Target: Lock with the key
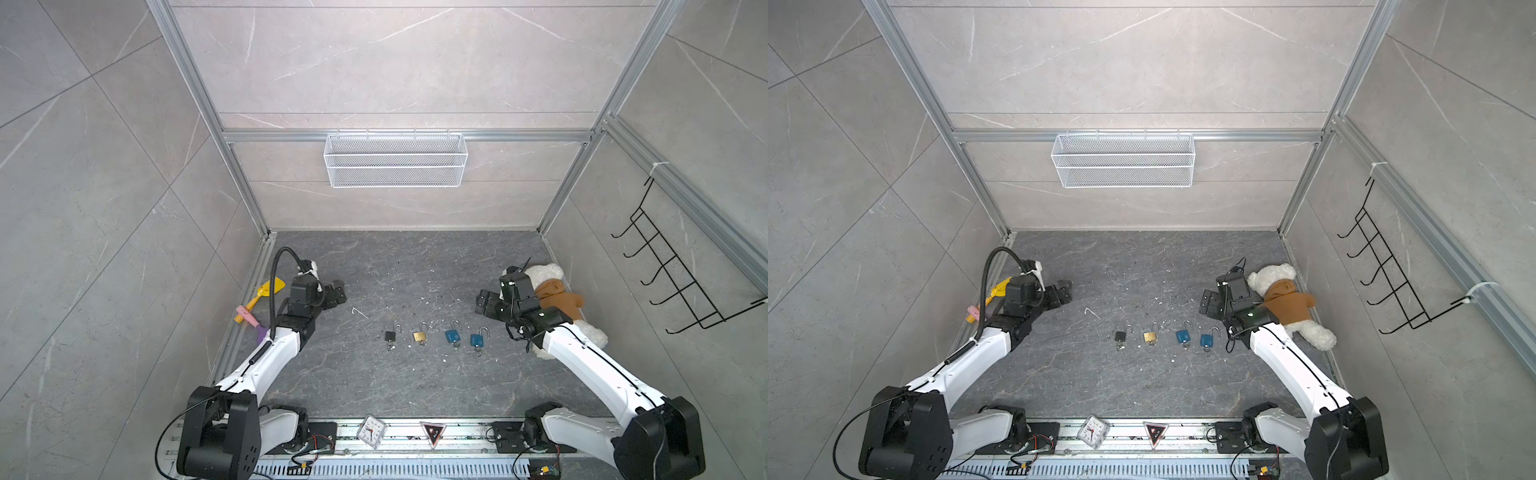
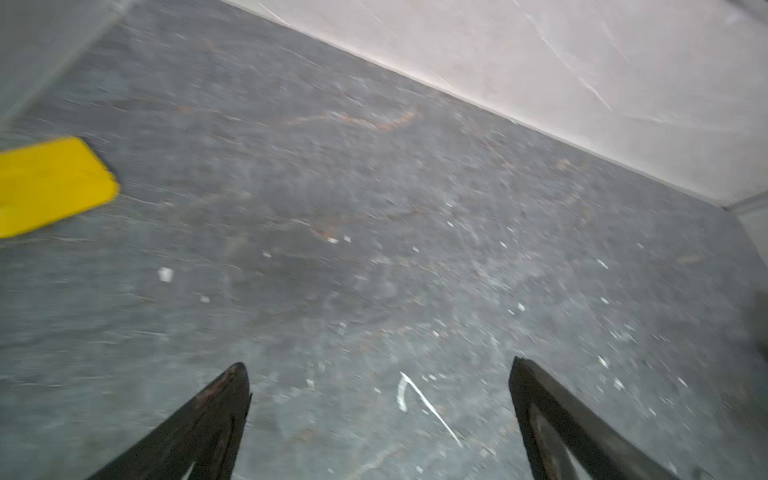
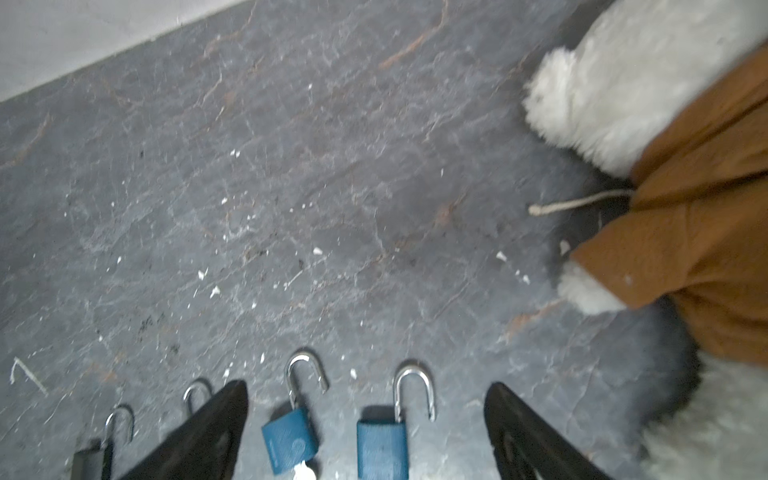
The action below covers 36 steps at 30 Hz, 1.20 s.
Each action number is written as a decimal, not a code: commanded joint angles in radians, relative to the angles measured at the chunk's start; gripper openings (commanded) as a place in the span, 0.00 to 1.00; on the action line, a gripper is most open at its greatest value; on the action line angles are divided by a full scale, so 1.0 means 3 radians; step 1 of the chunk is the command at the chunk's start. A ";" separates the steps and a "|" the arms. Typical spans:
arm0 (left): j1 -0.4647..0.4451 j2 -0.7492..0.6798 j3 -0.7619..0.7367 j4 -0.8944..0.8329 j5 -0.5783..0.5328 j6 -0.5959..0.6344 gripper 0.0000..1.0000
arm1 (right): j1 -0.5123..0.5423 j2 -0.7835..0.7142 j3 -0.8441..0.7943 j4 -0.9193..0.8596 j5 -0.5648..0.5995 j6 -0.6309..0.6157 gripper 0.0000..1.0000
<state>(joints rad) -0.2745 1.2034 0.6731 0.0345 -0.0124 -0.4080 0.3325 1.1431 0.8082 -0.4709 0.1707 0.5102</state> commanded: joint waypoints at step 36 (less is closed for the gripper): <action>-0.0778 0.0510 0.0398 -0.0216 0.0808 -0.0281 0.93 | 0.0446 0.1209 -0.0218 -0.0081 0.0128 0.0643 0.53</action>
<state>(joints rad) -0.5045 1.3548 0.7708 -0.0467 0.1989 -0.4904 0.4610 1.4967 0.7330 -0.4938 0.1905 0.6968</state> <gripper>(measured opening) 0.933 0.528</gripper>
